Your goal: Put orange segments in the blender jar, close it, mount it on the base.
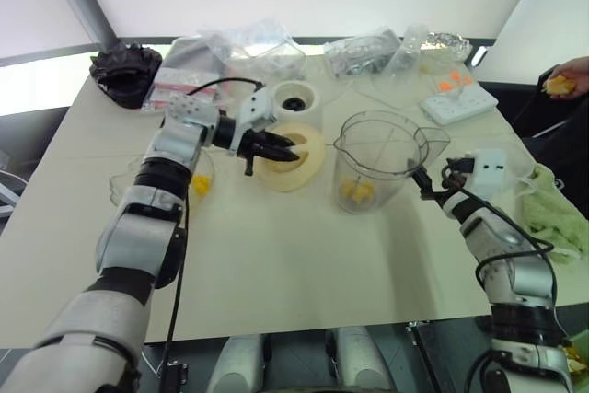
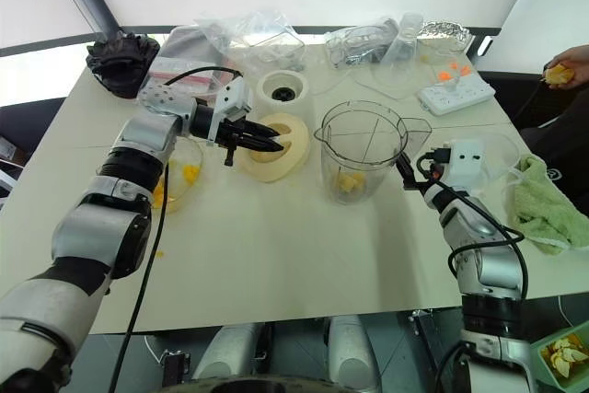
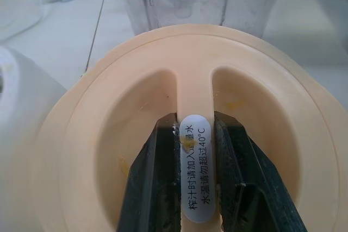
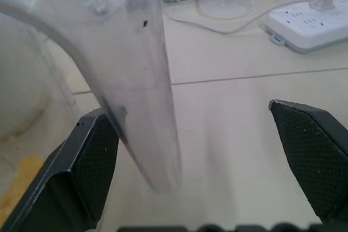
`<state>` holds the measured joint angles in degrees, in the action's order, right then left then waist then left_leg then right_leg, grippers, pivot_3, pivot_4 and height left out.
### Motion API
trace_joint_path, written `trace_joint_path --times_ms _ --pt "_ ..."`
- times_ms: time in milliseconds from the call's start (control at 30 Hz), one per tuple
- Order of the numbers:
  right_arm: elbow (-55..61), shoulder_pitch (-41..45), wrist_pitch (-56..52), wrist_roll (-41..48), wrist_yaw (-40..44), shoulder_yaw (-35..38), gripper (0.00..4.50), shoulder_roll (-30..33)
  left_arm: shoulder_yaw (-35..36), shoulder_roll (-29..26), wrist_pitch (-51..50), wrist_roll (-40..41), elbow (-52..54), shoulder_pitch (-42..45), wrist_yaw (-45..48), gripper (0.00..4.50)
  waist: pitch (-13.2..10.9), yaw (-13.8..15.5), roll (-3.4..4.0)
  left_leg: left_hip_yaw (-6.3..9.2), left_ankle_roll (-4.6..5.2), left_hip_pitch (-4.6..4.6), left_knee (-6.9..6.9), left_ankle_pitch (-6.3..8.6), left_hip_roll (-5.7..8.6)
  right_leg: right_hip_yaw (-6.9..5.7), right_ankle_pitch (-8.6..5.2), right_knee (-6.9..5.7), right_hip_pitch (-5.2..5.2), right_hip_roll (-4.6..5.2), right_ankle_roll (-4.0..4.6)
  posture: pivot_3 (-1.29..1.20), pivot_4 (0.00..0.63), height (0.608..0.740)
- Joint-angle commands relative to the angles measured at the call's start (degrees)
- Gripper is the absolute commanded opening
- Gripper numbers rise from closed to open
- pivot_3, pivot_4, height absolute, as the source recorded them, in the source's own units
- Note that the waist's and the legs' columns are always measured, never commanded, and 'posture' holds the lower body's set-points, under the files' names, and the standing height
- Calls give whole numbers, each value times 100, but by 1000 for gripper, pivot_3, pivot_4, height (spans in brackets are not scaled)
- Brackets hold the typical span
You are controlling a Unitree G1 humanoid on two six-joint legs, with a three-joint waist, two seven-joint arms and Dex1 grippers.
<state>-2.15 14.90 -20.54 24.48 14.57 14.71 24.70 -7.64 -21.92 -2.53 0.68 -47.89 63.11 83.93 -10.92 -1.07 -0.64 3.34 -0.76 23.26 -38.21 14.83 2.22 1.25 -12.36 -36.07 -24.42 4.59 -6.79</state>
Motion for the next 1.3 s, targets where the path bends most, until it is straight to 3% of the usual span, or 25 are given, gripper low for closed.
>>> trace_joint_path --times_ms 33,67,167,333,367,633,867,1033,1300 --pt "-186 235 322 -127 40 108 4500 -61 129 -229 -215 214 476 -30 15 268 0 2 0 0 0 0 0 0 0 0 0 0 -1 0 0 0 150 740" --pt "-266 303 380 -160 47 104 4500 -87 154 -301 -292 257 580 -39 2 268 0 1 0 0 0 0 0 0 0 0 0 -1 -1 0 0 0 150 740" --pt "-427 431 516 -241 95 82 3635 -141 206 -473 -488 380 826 -65 -57 268 0 2 1 0 0 1 0 0 0 2 0 -1 -2 1 0 0 150 740" --pt "-469 497 584 -296 173 26 1061 -236 278 -666 -738 539 1052 -78 -222 268 0 23 1 1 -1 1 0 0 1 2 0 -2 -2 3 0 0 150 740" --pt "-446 492 581 -305 187 12 884 -261 283 -698 -759 556 1068 -74 -248 268 0 21 1 1 -1 1 0 0 1 2 0 -2 -2 3 0 0 150 740" --pt "1046 73 52 -289 34 -482 902 -654 407 -948 -735 669 372 946 -112 268 -5 -9 2 2 -1 7 1 0 0 1 0 -6 -14 -4 0 0 150 740" --pt "1957 -45 -447 -497 -195 -1204 902 -1048 413 -799 -598 765 -318 1873 260 268 -6 -4 2 1 -1 8 1 0 2 3 0 -6 -16 -1 0 0 150 740" --pt "1738 11 -309 -983 -226 -1637 902 -1115 364 -412 -977 1009 -144 2049 723 268 -6 25 1 0 -1 12 0 0 4 2 0 -4 -16 -1 0 0 150 740" --pt "641 100 636 -1714 -356 -1905 902 -1324 -316 -228 -1771 1690 1233 1462 857 268 -6 -76 1 1 -1 2 3 0 0 8 0 -11 -16 -3 1 0 150 740"
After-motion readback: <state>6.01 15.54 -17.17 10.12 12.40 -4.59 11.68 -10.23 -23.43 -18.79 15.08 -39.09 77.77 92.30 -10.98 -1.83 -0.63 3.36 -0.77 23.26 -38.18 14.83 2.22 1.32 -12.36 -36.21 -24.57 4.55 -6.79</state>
